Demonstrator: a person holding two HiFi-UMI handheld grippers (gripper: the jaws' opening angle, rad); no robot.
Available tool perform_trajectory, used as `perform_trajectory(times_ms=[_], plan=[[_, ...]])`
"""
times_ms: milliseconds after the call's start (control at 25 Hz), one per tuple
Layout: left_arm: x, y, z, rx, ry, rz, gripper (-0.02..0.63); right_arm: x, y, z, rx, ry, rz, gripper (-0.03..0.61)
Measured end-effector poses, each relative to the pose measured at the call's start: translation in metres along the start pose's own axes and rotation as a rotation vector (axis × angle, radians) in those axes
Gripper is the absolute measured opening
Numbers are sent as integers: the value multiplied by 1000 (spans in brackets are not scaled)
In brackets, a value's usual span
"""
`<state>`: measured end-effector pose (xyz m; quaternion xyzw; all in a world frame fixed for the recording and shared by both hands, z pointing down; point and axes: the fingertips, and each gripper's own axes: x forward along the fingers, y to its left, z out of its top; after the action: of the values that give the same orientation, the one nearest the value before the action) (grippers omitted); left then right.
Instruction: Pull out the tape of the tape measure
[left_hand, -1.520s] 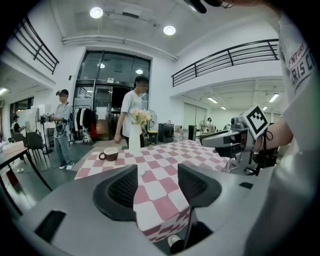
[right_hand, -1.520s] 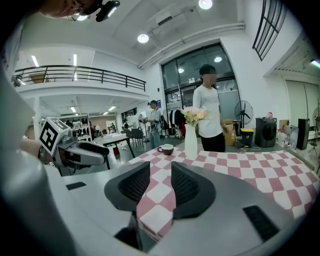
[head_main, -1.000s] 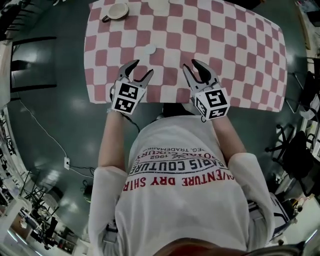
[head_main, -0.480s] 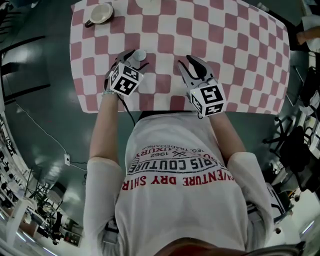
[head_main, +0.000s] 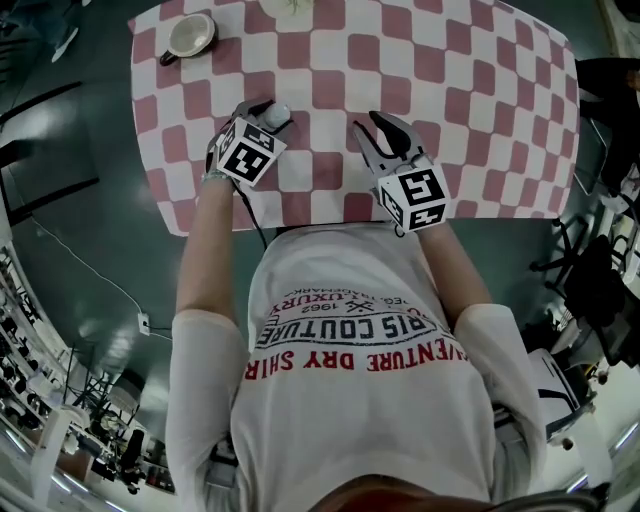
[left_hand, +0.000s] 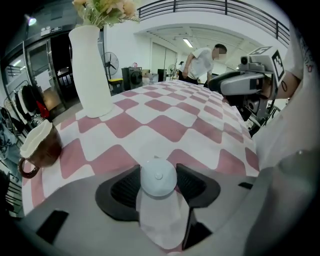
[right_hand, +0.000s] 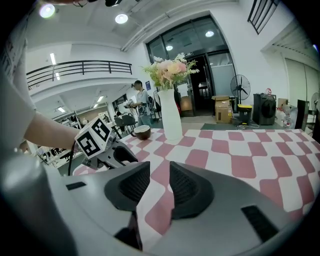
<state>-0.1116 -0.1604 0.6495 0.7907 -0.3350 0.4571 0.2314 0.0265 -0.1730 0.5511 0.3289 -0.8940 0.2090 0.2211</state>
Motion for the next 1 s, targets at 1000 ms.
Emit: perform_trajectory(times_ms=[1000], plan=[[-107,-48,52,425,-173,-214,239,1,71,36,-129,38,107,133]])
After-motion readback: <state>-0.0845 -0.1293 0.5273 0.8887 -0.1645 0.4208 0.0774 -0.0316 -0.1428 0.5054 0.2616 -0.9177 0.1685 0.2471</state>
